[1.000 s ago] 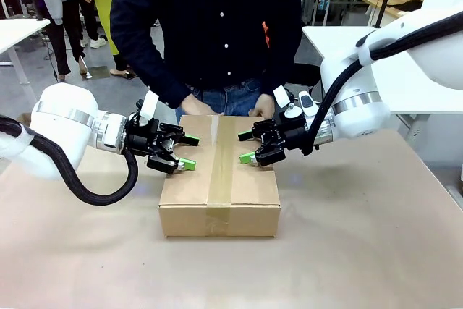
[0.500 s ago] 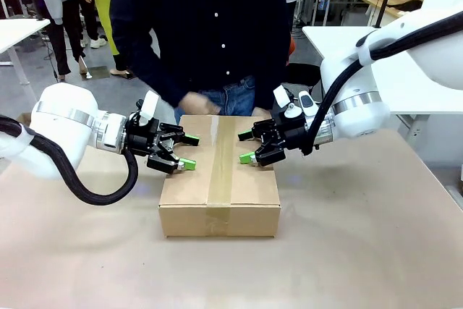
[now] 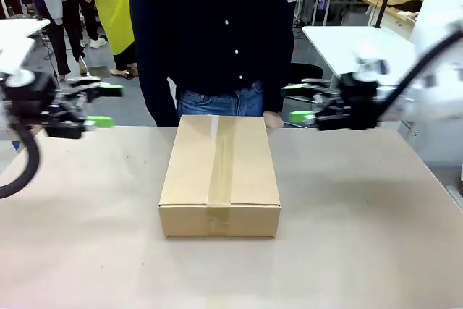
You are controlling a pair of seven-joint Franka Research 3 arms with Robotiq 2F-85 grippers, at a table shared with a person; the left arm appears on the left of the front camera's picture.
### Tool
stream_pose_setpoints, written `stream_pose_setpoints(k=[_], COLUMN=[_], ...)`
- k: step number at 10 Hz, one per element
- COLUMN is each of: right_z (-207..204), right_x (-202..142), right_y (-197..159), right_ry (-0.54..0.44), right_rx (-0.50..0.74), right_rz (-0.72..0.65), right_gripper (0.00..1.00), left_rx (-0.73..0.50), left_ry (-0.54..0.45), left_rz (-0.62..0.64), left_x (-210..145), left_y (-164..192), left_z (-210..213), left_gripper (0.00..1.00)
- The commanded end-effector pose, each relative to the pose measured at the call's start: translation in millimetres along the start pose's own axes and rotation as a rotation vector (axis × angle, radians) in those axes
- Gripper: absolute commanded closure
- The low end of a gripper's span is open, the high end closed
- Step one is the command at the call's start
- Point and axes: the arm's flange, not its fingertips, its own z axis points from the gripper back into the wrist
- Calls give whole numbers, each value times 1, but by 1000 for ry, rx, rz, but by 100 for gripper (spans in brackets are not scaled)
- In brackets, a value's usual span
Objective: Pack the gift set into the box.
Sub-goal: Press and hold the closed box until the human finishes sealing it.
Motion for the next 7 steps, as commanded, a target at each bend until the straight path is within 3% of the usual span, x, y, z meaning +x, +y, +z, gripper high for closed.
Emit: stream_pose_setpoints(k=[1,2,3,4,7], right_z=[66,87,86,82,82], right_x=[-23,-34,-44,-14,-14], right_y=[39,50,47,40,40], right_ry=[-179,-226,-206,-163,-163], right_rx=[-203,-256,-283,-198,-198], right_rz=[62,75,54,27,27], right_gripper=[0,0,0,0,0], left_rx=[114,153,172,116,116], left_ry=[-97,-146,-138,-76,-76], left_rz=[37,34,103,43,43], left_x=[-33,-41,-48,-21,-21], left_y=[-3,-6,1,-10,-10], left_z=[38,53,52,55,55], left_gripper=[0,0,0,0,0])
